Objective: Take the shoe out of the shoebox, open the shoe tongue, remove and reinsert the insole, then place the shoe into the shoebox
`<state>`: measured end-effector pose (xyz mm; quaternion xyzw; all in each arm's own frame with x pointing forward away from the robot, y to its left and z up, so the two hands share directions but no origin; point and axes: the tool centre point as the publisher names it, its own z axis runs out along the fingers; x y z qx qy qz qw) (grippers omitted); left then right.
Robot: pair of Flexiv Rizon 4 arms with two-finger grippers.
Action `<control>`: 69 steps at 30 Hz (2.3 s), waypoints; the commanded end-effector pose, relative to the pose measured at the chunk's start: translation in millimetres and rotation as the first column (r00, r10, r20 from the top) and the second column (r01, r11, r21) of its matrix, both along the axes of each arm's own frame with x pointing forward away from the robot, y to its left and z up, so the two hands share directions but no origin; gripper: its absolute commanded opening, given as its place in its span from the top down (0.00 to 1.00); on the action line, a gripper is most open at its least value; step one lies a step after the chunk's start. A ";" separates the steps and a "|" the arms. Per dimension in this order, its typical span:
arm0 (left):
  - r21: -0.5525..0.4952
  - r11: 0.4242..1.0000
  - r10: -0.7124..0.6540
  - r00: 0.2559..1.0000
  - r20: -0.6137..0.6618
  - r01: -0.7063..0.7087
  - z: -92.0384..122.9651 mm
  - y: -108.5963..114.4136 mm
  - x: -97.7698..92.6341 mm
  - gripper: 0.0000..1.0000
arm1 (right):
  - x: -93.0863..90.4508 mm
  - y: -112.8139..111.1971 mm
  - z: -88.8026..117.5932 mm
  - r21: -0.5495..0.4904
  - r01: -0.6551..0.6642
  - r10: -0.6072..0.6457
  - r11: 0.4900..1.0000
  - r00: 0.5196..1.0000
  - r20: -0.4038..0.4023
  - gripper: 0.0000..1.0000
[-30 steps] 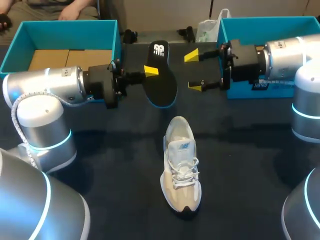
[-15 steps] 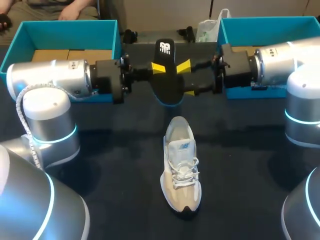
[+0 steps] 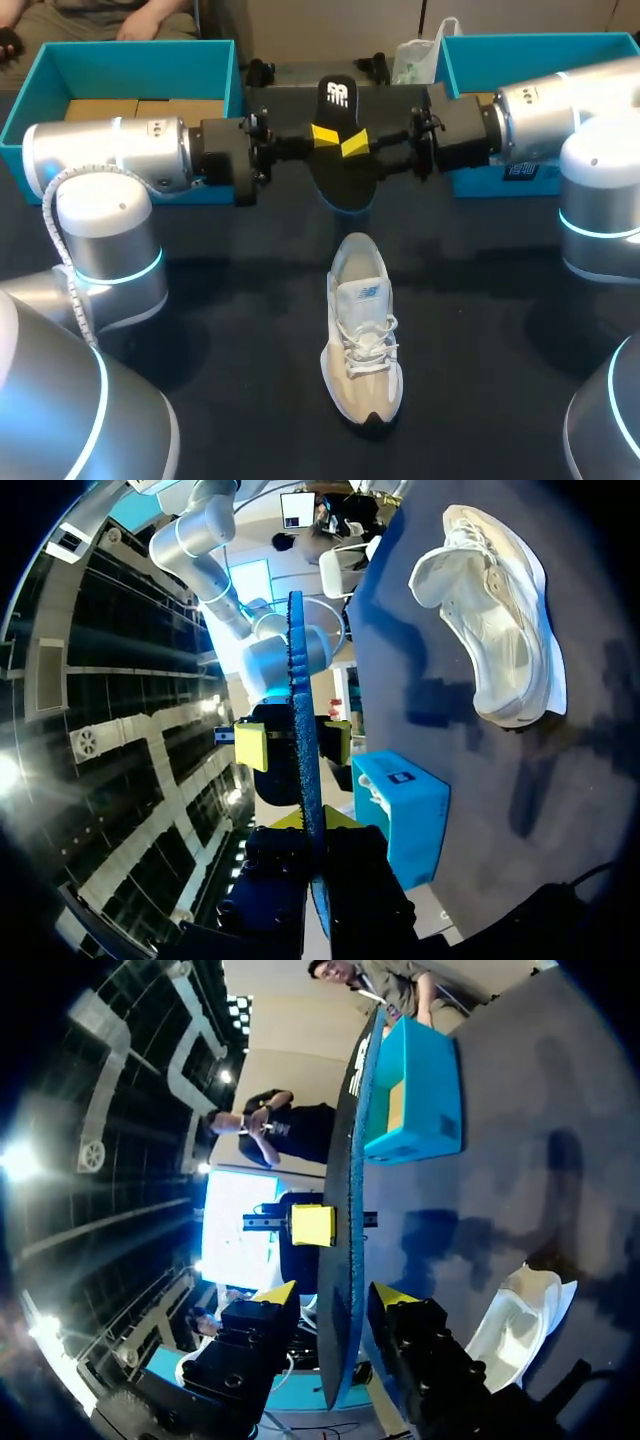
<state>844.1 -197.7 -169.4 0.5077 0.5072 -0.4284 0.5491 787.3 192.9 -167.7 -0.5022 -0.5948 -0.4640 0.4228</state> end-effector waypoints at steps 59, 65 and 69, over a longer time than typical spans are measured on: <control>0.173 0.979 -0.057 0.959 -0.279 0.108 2.3 26.2 -14.0 0.00 | 4.5 -21.0 -12.7 -0.004 -0.036 0.036 0.999 0.978 0.204 1.00; 0.256 0.967 0.086 0.929 -0.360 0.010 0.6 22.3 -29.4 0.00 | 4.7 -27.6 -15.6 -0.021 -0.032 0.036 0.999 0.974 0.223 1.00; 0.343 0.937 0.222 0.866 -0.448 -0.062 1.6 33.0 -38.9 0.00 | 1.6 -44.3 -23.1 0.012 -0.030 0.026 0.999 0.966 0.258 1.00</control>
